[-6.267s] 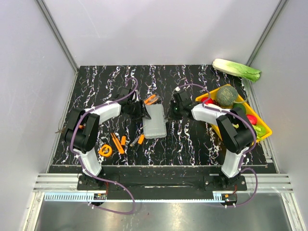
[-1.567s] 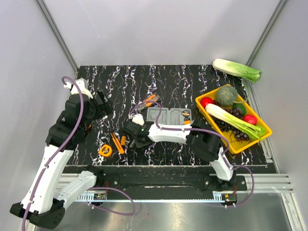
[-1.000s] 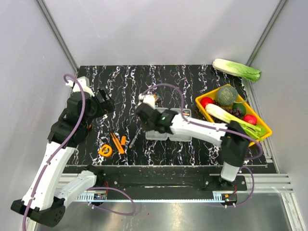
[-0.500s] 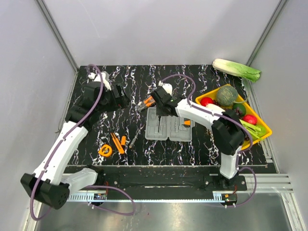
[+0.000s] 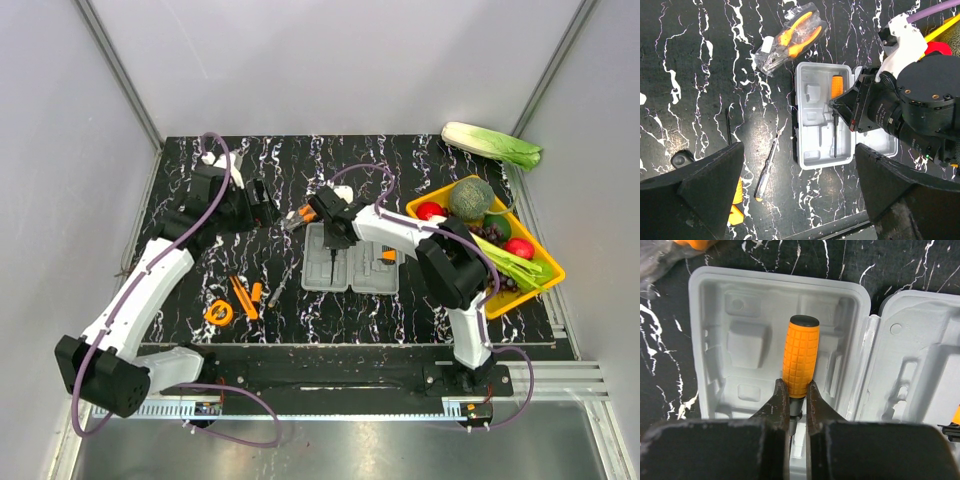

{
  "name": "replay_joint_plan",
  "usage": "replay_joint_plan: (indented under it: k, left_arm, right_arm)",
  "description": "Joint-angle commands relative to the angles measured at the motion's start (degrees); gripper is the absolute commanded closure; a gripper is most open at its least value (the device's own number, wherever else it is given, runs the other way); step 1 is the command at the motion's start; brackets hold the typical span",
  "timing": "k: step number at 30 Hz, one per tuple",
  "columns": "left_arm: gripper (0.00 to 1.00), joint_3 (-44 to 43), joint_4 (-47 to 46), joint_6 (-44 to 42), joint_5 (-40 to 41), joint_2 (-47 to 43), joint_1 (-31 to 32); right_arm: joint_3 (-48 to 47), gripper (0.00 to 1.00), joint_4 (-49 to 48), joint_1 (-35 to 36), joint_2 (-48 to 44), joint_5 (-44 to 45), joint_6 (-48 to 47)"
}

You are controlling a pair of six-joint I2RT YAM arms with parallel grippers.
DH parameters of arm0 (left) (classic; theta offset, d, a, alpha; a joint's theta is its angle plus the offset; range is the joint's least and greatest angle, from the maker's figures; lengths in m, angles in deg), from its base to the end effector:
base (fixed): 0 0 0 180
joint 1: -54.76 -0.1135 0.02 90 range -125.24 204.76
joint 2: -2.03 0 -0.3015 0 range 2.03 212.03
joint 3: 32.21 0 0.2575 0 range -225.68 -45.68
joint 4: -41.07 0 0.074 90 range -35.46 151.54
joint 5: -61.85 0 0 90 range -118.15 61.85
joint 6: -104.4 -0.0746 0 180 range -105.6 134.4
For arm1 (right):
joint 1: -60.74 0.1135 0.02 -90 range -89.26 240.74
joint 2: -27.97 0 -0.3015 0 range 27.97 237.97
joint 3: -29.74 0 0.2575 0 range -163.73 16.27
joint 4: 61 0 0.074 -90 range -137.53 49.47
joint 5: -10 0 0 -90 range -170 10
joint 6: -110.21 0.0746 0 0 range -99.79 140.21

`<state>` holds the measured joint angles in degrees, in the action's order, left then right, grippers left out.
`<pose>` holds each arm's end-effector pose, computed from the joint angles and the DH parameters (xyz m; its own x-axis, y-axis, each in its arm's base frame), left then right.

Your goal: Pack the tool kit

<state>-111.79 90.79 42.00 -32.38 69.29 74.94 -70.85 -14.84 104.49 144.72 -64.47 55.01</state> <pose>0.2543 -0.0993 0.3564 -0.6901 -0.2386 -0.6833 0.0895 0.9087 -0.4078 0.3539 0.3111 0.1819 -0.8543 -0.0566 -0.5168 -0.1082 0.9916 0.0704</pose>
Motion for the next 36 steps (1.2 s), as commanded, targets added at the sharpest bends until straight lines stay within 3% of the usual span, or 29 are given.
replay_joint_plan:
  k: [1, 15, 23, 36]
  left_arm:
    - [0.05, 0.0, -3.5, -1.4, -1.1, 0.6, -0.1]
    - [0.05, 0.2, -4.4, -1.5, -1.8, 1.8, -0.2]
    - [0.05, 0.4, -4.8, -1.1, -2.1, 1.8, -0.1]
    - [0.07, 1.1, -5.8, -0.5, -2.7, 2.0, -0.1]
  right_arm:
    - [-2.6, 0.99, 0.7, -0.4, 0.7, 0.9, 0.1]
    - [-3.6, 0.99, 1.1, -0.3, 4.0, 6.0, -2.2]
    - [-3.5, 0.86, 0.9, -0.3, 4.0, 3.7, -2.0]
    - [-0.7, 0.89, 2.0, -0.3, 2.3, -1.1, 2.2]
